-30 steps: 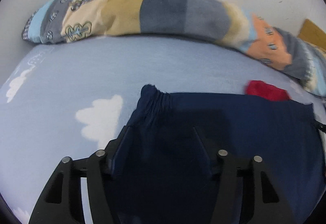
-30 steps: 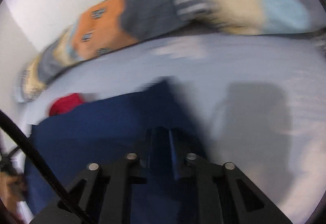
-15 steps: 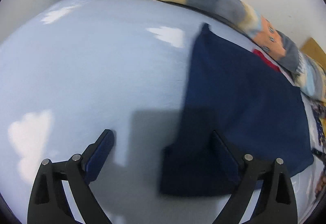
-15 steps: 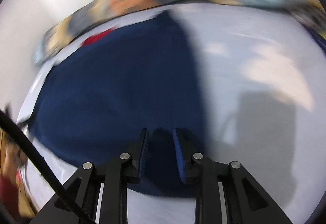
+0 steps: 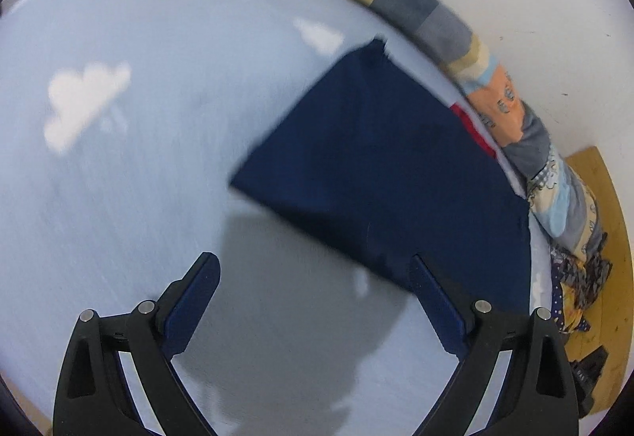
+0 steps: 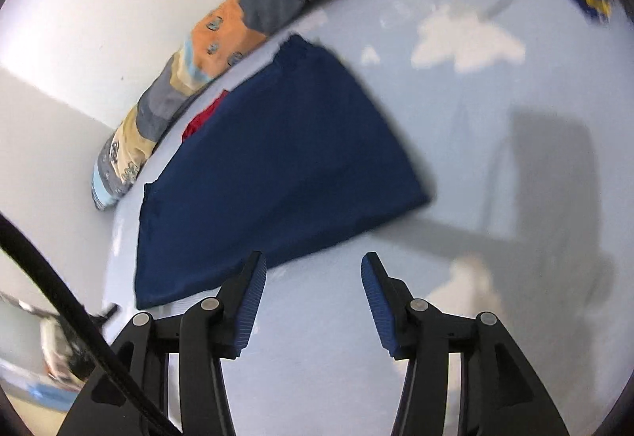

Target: Fold large clothes

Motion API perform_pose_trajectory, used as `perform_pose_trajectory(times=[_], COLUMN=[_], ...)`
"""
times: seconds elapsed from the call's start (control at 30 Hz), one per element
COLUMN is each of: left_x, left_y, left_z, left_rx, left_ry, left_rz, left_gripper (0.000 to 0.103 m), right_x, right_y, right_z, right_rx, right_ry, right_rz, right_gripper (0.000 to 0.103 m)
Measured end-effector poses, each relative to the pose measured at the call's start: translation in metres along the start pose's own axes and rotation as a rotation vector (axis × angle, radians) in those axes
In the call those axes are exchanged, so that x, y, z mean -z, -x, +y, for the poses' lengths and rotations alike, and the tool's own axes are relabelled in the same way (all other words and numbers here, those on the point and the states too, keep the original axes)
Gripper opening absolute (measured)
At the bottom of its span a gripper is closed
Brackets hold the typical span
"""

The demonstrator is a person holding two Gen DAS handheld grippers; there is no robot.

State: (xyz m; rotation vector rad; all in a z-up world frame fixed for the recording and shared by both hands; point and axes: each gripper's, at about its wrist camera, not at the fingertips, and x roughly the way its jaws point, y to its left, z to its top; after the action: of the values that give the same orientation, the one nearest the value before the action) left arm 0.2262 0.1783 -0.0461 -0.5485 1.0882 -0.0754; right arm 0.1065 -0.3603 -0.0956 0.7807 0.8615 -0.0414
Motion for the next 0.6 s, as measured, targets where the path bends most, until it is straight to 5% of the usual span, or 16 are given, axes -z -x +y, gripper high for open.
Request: perform_pose_trajectory(times=[0.1,0.3,0.5,0.53,0.57,0.6], left_x=[0.004,-0.016,-0.045,-0.046,-0.045,-0.044], left_y=[-0.023,-0.035,-0.062,-0.063,-0.063,-0.063], left_z=[0.003,0.016,0.015,0.012,0.006,0.0], left_rx=[0.015,0.077,0.118,0.113,0.088,0.016], left_ry=[0.029,0.076,0.129,0.112,0.074,0.026], left_rz=[0.039,-0.048,-0.151,-0.167,-0.186,-0.195], left_gripper=[0.096,0.096,0.102,0.098,0.073,0.062], right_x=[0.013,0.002,-0.031,-0.036,-0.041,-0.045], right_y=[-0.013,-0.044,-0.077,-0.082,-0.086,-0.089], right_z=[-0.011,-0.044,-0.045,-0.04,-0.031,-0.023], right_rx=[-0.022,-0.095,-0.192,-0.193,-0.177,-0.137], right_ry=[-0.091,-0.264,-0.278,-0.244,-0.194,-0.14], right_rz=[0.025,-0.01,-0.101,-0.106,-0.104,-0.088], right_gripper=[0.055,0.055,0.057,0.055,0.038,0.028])
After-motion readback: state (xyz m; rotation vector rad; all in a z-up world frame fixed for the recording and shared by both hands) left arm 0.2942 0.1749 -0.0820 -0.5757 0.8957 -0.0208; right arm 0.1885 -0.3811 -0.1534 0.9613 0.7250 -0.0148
